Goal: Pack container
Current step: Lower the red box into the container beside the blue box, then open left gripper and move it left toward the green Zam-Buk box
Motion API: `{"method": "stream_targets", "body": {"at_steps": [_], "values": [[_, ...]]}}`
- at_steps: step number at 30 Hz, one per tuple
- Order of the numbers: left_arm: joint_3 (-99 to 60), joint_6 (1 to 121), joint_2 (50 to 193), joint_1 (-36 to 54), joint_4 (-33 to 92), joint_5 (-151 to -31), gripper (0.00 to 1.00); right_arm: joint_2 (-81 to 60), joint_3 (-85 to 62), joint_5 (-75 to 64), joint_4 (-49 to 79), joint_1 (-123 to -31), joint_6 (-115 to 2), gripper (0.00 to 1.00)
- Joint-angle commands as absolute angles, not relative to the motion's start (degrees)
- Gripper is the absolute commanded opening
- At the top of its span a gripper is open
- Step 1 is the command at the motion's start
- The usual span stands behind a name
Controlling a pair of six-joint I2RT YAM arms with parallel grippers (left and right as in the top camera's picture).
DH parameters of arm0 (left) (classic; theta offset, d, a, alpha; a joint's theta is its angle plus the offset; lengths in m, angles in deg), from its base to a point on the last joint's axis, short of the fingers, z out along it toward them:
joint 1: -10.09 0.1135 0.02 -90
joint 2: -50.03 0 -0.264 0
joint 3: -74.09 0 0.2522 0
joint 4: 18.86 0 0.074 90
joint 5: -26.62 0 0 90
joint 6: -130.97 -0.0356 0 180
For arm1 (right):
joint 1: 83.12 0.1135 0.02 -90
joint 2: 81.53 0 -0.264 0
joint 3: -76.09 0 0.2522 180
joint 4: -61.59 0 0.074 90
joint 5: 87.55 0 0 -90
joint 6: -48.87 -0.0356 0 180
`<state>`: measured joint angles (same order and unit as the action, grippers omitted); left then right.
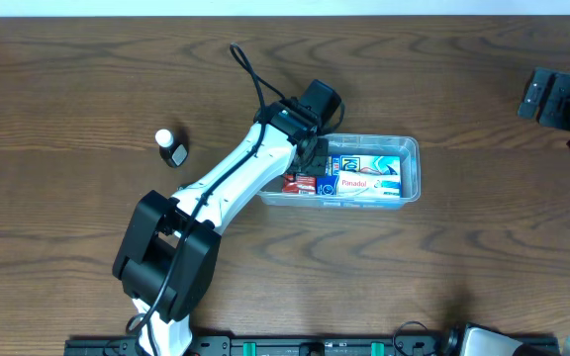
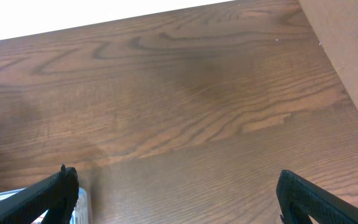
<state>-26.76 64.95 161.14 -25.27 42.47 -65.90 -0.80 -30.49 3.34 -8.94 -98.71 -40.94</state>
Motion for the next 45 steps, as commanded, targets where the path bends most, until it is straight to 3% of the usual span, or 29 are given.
{"method": "stream_targets", "body": {"at_steps": [1, 4, 9, 45], "values": [[-27.8, 63.9, 160.2, -25.1, 43.6, -62.2, 0.47, -0.7, -30.6, 3.5, -9.0, -99.1, -41.9, 0.99], [-27.7, 63.9, 160.3, -25.1, 44.1, -62.0, 0.32, -0.7, -30.6, 3.6, -9.0, -99.1, -41.9, 0.99], [-26.9, 63.9, 160.4, -25.1, 43.9, -62.0, 0.21, -0.7, -30.6, 3.5, -9.0, -99.1, -41.9, 0.99], [-24.6, 64.1, 166.5, -26.4, 42.1, -62.5, 0.19, -0.7, -30.6, 3.6, -9.0, -99.1, -41.9, 0.99]]}}
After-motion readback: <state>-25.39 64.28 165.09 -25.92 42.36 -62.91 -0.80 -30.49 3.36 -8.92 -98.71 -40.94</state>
